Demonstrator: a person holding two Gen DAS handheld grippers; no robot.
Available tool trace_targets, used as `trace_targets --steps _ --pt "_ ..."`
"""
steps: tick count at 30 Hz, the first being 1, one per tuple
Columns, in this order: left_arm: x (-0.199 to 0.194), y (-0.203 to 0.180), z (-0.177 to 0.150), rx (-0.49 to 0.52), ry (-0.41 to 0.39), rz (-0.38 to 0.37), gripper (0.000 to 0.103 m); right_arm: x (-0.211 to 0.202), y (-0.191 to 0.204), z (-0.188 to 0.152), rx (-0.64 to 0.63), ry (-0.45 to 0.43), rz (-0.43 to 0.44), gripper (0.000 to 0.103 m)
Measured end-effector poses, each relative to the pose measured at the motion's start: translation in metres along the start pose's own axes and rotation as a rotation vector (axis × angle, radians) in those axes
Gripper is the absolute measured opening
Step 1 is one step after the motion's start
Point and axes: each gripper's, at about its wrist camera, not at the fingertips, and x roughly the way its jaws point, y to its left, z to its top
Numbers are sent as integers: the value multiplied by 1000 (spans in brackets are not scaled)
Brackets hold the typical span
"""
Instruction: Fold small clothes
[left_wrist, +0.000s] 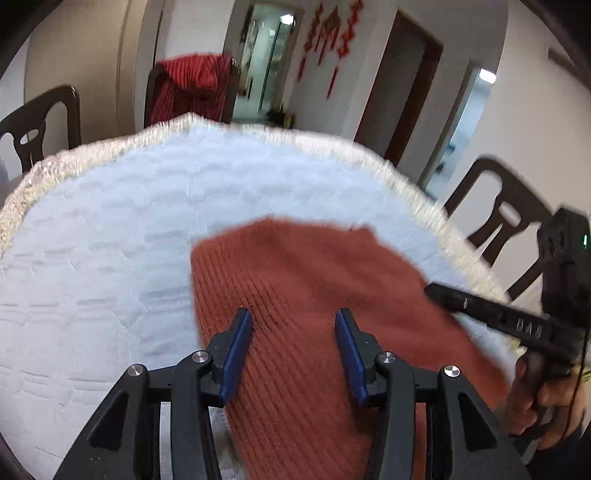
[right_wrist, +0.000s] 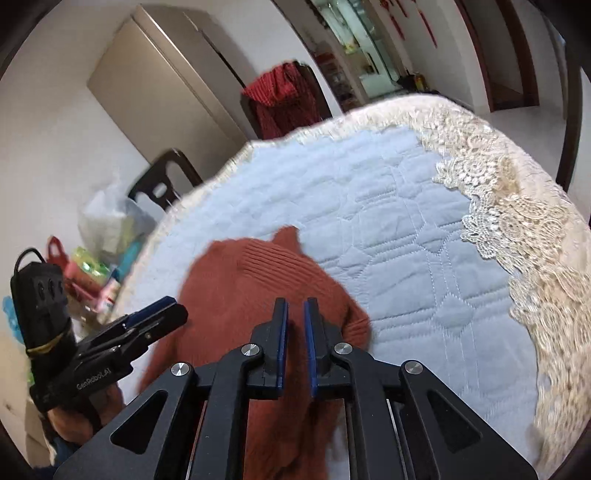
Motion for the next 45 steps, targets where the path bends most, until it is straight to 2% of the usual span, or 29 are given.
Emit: trace_targets --steps 1,6,9,12,15,18,20,21,27,33,35,45 --pt "0 -2 -3 18 -22 11 50 9 -5 -1 8 23 -24 9" --pt "-16 1 -3 -11 -23 -6 49 1 -13 -2 14 12 -1 8" --pt "-46 -2 -12 10 -74 -27 49 -23 -1 -8 -22 -24 -14 9" --pt "-73 -6 -28 23 -109 -46 49 -51 14 -23 -70 -53 42 9" --pt "-86 -10 -46 24 -101 -69 49 -64 27 -42 -127 -39 57 9" --pt "-82 -11 -65 17 -56 -80 47 -64 31 -61 -152 -2 46 9" --pt "-72 -11 -72 10 -25 -63 47 -56 26 -70 -163 30 2 9" --pt "-67 -10 -76 7 -11 -46 47 -51 22 -73 -154 49 -13 5" --pt "-62 -2 -78 -29 15 -52 47 -49 16 -76 -146 31 -6 4" --pt "-69 -9 -82 -16 8 -16 48 -53 17 -76 -129 27 2 4" --pt "-74 -10 -84 -15 1 -10 48 -60 19 -77 -126 17 2 7" --pt "-97 -9 -81 -13 -65 40 48 -76 28 -79 -139 -21 -2 7"
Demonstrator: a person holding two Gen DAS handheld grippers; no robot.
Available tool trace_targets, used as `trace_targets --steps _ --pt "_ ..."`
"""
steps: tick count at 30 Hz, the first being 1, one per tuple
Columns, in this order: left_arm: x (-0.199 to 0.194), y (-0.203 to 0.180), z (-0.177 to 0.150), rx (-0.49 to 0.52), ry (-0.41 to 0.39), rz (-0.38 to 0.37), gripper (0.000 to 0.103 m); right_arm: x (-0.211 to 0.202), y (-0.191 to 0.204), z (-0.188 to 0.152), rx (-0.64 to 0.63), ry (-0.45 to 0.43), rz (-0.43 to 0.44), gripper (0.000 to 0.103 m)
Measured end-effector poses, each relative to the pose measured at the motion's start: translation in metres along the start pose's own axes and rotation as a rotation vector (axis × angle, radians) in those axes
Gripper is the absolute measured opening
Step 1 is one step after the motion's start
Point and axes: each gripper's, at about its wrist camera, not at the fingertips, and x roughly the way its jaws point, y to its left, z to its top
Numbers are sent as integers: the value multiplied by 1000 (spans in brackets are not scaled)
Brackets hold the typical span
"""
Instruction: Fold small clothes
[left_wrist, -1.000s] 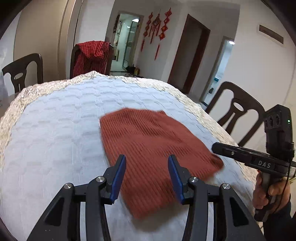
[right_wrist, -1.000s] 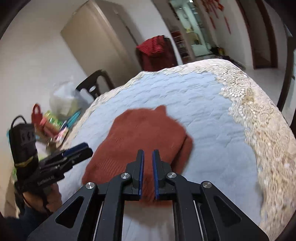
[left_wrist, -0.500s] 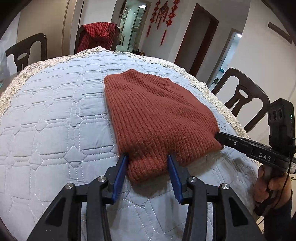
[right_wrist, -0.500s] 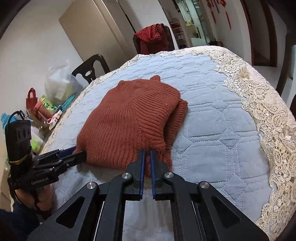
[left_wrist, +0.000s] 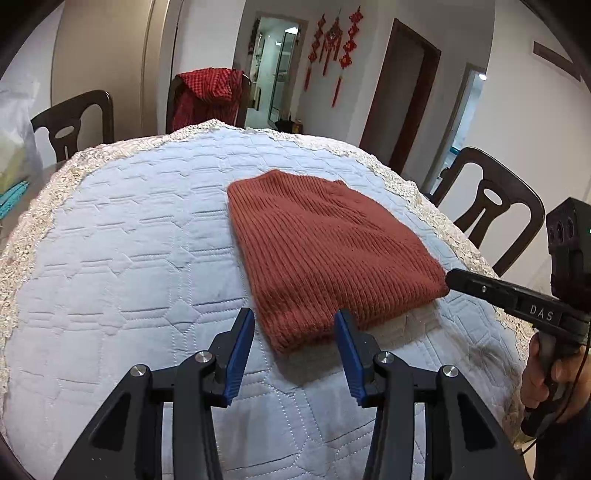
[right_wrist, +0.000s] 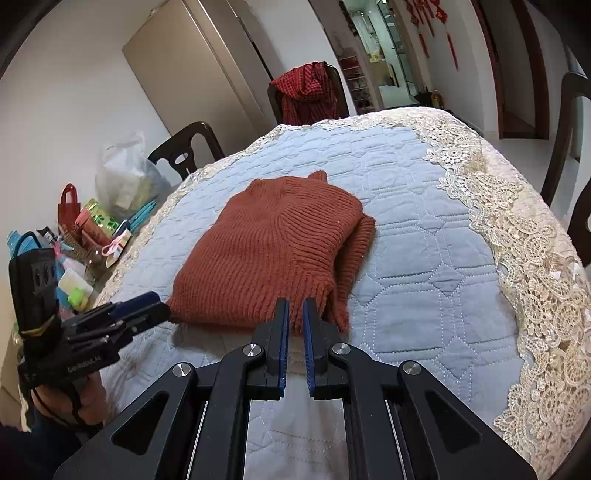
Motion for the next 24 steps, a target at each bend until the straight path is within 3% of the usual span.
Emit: trace_targets --steps 10,16,24 --pt "4 5 21 -15 -53 11 48 8 4 12 4 -21 10 7" --pt "34 4 17 -19 12 -31 47 30 -12 9 51 17 -6 7" --pt "22 4 21 -22 -16 -41 47 21 -10 9 44 12 -7 7"
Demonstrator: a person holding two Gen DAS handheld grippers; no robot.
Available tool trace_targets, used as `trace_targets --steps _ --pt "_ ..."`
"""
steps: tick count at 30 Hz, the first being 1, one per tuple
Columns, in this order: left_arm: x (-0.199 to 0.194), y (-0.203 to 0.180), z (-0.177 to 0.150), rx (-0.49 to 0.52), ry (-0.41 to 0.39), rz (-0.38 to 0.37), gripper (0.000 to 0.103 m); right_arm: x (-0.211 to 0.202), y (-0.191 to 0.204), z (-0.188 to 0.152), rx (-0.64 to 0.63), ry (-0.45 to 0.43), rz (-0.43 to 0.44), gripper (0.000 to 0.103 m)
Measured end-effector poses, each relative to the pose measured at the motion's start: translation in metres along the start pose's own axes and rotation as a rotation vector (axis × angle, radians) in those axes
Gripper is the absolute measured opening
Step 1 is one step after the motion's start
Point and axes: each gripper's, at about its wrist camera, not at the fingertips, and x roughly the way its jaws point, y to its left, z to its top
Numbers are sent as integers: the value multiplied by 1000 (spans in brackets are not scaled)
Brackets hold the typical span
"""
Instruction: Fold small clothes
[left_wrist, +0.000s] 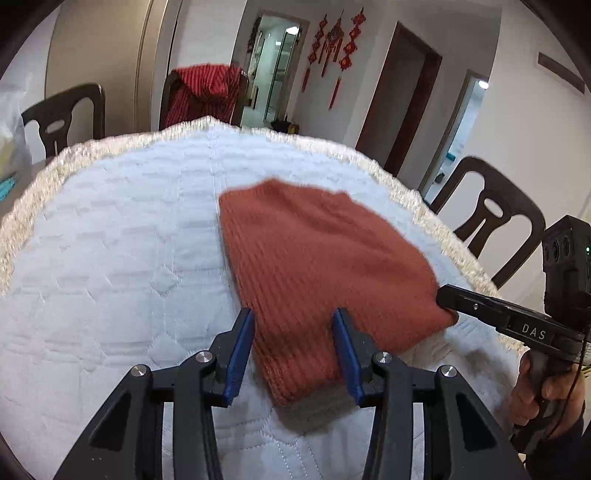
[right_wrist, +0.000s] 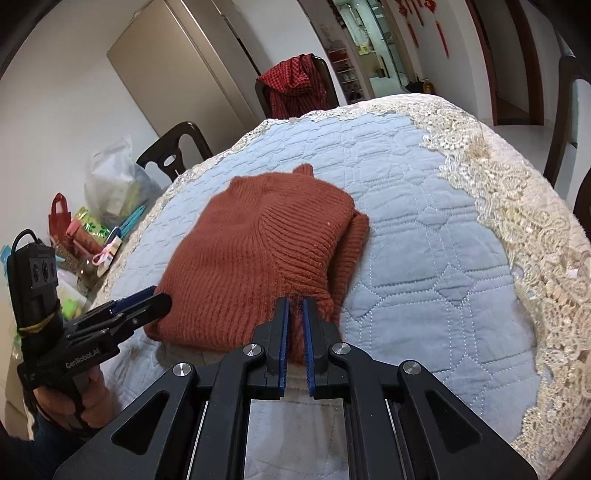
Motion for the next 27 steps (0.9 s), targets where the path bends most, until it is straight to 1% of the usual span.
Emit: trace_targets --steps 3,5,7,10,11,14,20,23,25,27 --pt "0 -3 13 7 -33 3 47 -7 8 12 -21 -44 13 7" --pt "9 -6 17 11 -22 1 46 -4 9 21 -25 -53 11 7" --pt "24 -8 15 12 16 2 47 6 7 25 -19 -39 -3 7" --pt "29 -14 10 46 2 32 47 26 -3 20 2 12 -30 7" --pt "28 -15 9 48 1 35 47 25 -5 18 9 -6 -18 7" --pt "28 -15 9 48 1 36 47 23 -7 16 20 -10 -6 8" --pt "24 -16 10 42 3 44 47 20 -2 18 12 -1 -21 9" --pt "16 -16 11 31 -2 34 47 13 1 19 8 -5 -40 21" --pt "10 -15 12 24 -12 35 47 7 1 18 17 -13 -34 38" --pt "6 -14 12 22 -23 38 47 2 0 18 32 -23 -21 41"
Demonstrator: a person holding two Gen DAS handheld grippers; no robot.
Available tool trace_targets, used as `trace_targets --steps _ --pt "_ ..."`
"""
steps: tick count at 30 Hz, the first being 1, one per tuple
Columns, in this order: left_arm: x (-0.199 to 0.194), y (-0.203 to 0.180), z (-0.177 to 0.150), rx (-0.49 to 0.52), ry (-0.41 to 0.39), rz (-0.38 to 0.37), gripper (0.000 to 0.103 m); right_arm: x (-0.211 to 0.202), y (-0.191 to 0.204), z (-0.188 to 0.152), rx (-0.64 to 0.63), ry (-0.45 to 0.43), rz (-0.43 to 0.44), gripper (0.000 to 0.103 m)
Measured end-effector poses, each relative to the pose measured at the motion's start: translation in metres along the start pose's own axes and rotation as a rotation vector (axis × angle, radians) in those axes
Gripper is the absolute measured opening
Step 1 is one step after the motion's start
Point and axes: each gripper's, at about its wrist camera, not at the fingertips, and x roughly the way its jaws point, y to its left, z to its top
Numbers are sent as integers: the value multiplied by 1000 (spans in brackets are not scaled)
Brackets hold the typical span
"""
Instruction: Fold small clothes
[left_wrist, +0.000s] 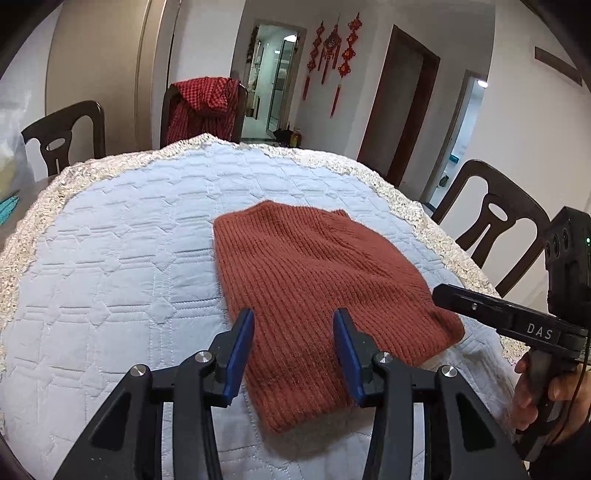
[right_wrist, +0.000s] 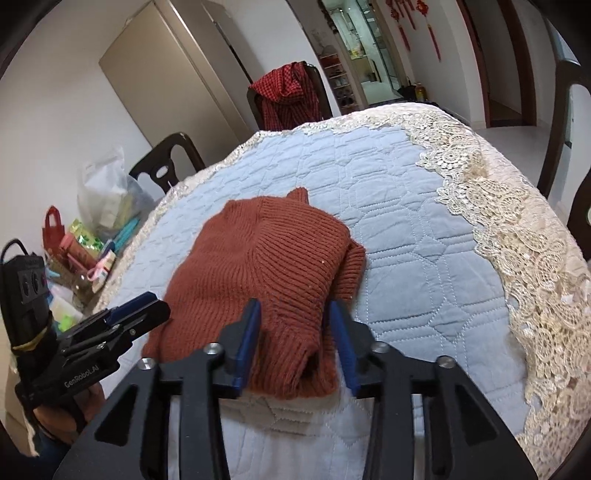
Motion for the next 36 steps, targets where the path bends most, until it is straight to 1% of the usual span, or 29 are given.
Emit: trace_targets --steps 3,5,9,14,15,17,21,23,25,28,31,33,36 --pt "-4 4 1 -14 -7 -2 48 -4 1 -2 -2 -3 4 41" --pt "-5 9 2 -29 -11 3 52 -4 1 -2 -6 1 6 42" --pt "-2 20 1 -69 -3 6 52 -2 2 -3 -11 7 2 47" --pt "3 29 -1 -99 13 -1 52 2 -1 -3 -2 13 -3 48" --pt "5 31 -1 -108 16 -9 52 3 -2 -2 1 15 -5 48" --pt "7 35 -1 -127 21 -28 57 6 -5 -1 8 17 -4 48" --pt "18 44 1 -178 47 -84 58 13 -11 3 27 31 5 48" --pt "26 47 2 -199 66 -111 62 17 -17 7 40 38 13 50" --pt "32 50 2 -223 78 -134 64 24 -23 11 66 53 26 53" --pt "40 53 0 -254 101 -169 68 32 -32 14 102 66 43 55" --pt "45 54 -1 -263 108 -183 69 36 -38 16 122 67 71 56" --pt "47 52 0 -257 112 -186 69 39 -38 19 118 69 79 56" --pt "51 47 1 -242 114 -186 70 45 -41 21 143 72 114 57"
